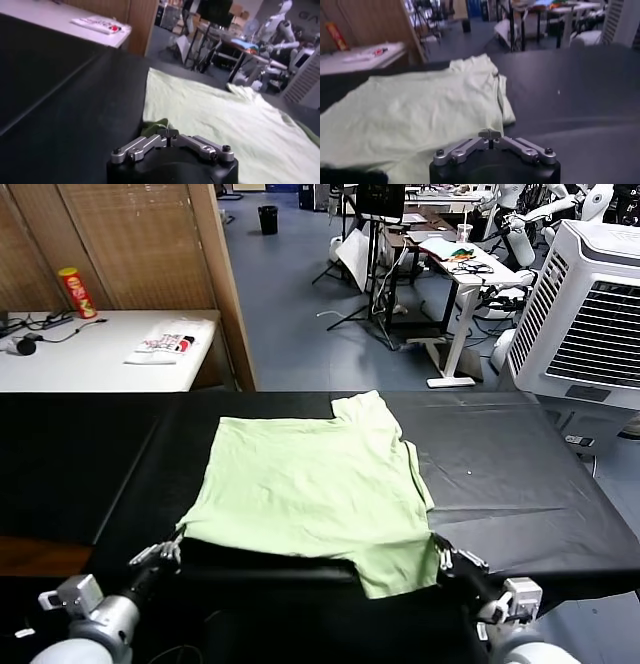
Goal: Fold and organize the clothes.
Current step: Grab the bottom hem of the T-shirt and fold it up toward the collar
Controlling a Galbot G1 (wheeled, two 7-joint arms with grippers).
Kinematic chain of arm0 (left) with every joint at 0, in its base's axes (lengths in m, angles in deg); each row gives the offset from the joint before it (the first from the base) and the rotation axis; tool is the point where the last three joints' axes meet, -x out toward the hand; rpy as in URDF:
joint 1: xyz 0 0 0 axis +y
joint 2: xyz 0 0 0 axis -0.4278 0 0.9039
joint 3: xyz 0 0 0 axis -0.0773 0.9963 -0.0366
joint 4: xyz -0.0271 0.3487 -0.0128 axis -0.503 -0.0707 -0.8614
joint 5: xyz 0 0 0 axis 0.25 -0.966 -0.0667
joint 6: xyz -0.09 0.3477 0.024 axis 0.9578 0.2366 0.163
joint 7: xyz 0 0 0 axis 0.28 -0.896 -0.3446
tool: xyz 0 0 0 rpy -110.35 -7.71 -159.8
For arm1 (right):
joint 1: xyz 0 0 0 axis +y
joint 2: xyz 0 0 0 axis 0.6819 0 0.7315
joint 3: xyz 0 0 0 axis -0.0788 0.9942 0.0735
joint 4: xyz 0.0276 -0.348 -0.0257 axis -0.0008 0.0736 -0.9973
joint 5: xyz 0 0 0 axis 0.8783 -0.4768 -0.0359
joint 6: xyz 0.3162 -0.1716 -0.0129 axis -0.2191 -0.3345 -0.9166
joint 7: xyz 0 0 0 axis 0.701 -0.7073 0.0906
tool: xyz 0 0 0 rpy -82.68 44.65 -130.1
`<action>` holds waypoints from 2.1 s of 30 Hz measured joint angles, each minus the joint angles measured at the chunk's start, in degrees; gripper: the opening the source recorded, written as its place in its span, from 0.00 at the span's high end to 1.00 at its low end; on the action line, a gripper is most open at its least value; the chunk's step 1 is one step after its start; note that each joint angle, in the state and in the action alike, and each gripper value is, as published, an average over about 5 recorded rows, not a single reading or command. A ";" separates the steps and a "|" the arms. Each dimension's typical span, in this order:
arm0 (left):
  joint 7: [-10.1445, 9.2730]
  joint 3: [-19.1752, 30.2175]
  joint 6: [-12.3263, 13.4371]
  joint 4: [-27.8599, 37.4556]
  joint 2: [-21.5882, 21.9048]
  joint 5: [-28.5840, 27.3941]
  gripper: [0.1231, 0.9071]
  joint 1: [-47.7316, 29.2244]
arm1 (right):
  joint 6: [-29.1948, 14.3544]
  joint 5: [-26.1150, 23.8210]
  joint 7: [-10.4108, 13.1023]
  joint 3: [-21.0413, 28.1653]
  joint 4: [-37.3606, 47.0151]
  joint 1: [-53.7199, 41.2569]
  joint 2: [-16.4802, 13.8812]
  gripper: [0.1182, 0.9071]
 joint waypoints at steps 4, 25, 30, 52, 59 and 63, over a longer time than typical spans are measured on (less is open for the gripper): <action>-0.16 0.72 0.21 1.49 0.25 -0.20 1.00 -2.81 | -1.15 0.84 -0.08 0.84 3.43 -4.36 -0.55 1.00; -0.04 5.96 1.49 14.59 0.01 -4.00 1.00 -18.97 | -7.73 -1.65 -3.09 4.82 26.76 -22.51 1.80 1.00; 0.15 6.60 2.09 18.31 -0.16 -5.31 1.00 -22.17 | -8.29 -2.08 -3.55 5.35 29.76 -24.34 2.25 1.00; 1.10 6.67 2.88 23.30 1.17 -7.82 0.58 -24.61 | -3.54 -2.71 -3.93 2.72 19.08 -16.10 -2.01 0.26; 1.39 5.77 2.87 21.40 2.09 -7.74 0.17 -21.78 | -3.33 -5.69 -4.32 2.86 12.16 -9.10 -3.25 0.14; 2.05 5.45 3.03 20.17 2.28 -7.76 0.14 -19.23 | -3.25 -6.98 -4.44 3.53 10.63 -7.11 -3.25 0.14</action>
